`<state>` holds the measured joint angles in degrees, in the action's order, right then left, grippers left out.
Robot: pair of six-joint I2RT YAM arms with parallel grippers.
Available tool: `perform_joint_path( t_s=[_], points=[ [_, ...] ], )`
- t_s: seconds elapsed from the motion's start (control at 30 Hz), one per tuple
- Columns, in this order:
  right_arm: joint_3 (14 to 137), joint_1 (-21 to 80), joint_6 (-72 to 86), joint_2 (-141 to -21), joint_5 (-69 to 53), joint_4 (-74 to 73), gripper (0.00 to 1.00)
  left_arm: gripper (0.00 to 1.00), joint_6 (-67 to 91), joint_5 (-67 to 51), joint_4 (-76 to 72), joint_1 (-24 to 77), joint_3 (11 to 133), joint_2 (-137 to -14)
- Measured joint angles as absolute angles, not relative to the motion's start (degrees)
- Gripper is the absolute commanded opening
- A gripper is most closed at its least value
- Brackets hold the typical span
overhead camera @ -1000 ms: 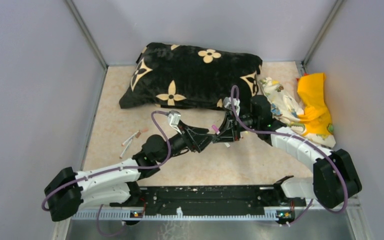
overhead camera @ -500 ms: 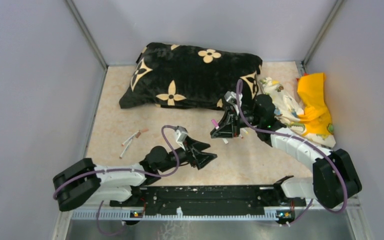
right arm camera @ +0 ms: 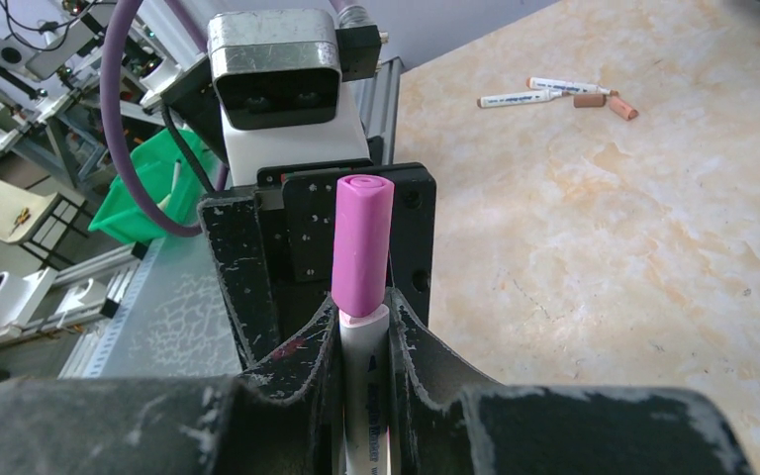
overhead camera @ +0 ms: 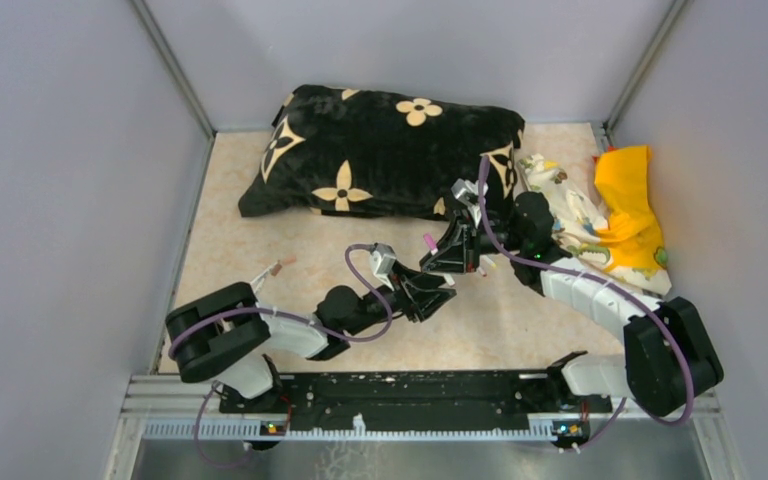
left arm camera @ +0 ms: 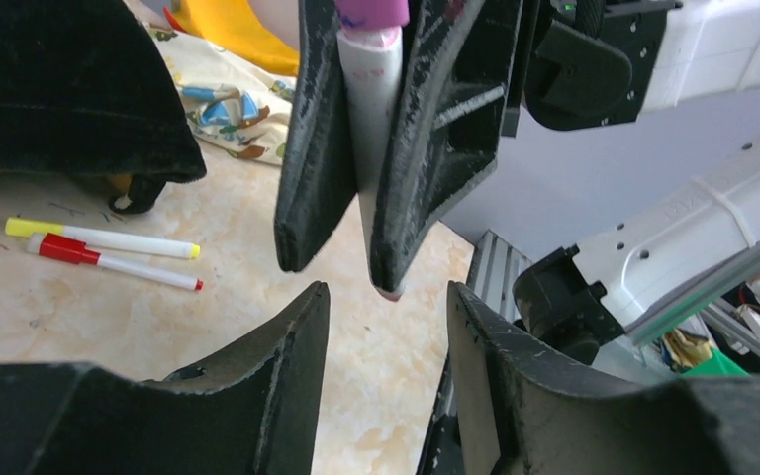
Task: Insert the pens into the pen caps
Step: Press the pen cap onto the pen.
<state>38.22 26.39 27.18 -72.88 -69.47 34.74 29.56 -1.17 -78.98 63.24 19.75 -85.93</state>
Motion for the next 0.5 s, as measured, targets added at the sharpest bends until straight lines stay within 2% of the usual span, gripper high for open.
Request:
perform_joint_path(
  t_s=[0.13, 0.2, 0.23, 0.4, 0.43, 0.5],
  points=[
    [38.22, 26.39, 27.75, -72.88, -69.45, 35.31, 0.0, 0.46, 30.06, 0.51, -80.77, 63.26, 20.95, -87.39],
    [38.22, 26.39, 27.99, -72.88, -69.45, 35.66, 0.0, 0.4, 30.17, 1.08, -81.54, 63.26, 21.37, -87.83],
    [38.22, 26.39, 28.12, -72.88, -69.45, 35.77, 0.0, 0.36, 30.17, 1.37, -81.97, 63.26, 21.61, -88.14],
    [38.22, 26.39, 28.14, -72.93, -69.34, 36.45, 0.0, 0.04, 30.63, 2.09, -83.66, 63.29, 22.39, -89.71],
    [38.22, 26.33, 28.1, -72.93, -69.34, 36.6, 0.0, 0.0, 30.79, 2.22, -83.81, 63.29, 22.41, -89.82],
    [38.2, 26.33, 27.94, -72.93, -69.21, 36.91, 0.0, 0.0, 31.09, 2.37, -84.12, 63.29, 22.41, -89.95]
  ],
)
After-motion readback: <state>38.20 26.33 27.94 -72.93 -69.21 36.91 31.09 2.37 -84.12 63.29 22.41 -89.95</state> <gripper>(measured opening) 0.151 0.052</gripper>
